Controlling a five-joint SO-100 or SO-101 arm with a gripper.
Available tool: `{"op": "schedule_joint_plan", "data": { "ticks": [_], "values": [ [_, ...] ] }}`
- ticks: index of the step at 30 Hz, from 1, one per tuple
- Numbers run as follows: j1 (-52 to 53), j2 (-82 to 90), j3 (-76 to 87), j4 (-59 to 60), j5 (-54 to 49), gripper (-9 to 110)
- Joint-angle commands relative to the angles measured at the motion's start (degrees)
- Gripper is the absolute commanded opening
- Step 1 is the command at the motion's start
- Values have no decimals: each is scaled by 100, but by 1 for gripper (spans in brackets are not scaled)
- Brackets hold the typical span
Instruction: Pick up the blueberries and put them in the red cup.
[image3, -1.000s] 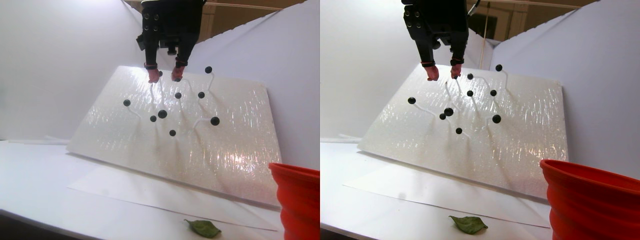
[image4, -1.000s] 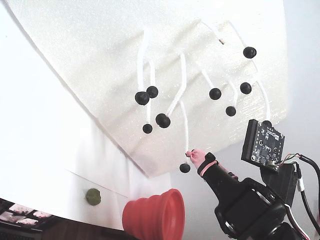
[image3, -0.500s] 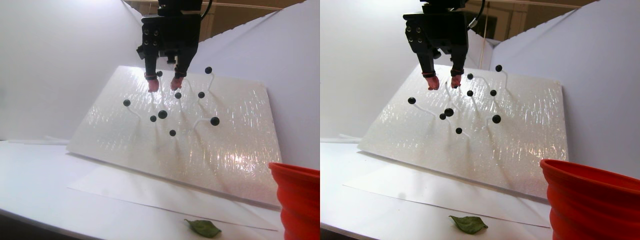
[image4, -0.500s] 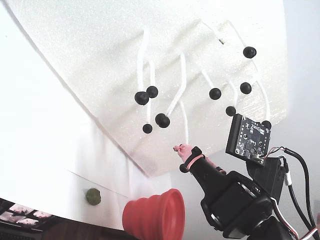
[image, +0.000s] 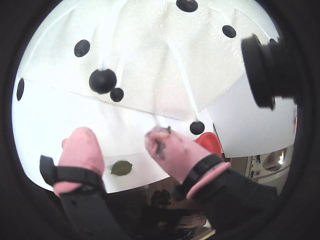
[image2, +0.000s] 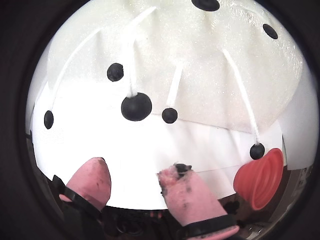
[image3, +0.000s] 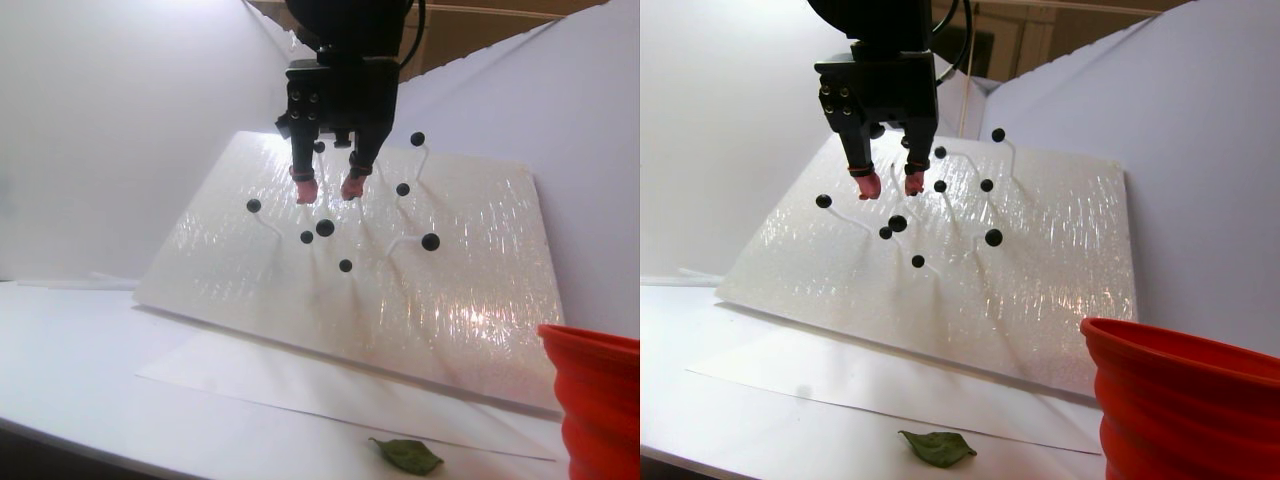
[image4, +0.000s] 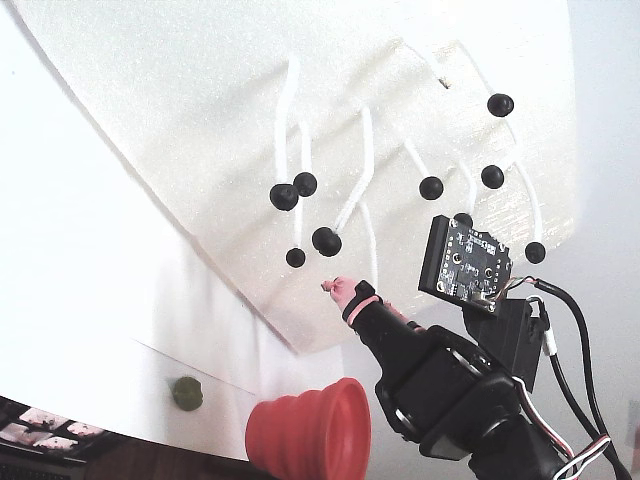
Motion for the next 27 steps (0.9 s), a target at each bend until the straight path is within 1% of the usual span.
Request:
{"op": "schedule_joint_plan", "data": {
  "ticks": [1, 27],
  "values": [
    [-26, -35, -624, -220, -9, 20],
    [-53, -984, -1028, -1028, -193, 20]
  ]
}}
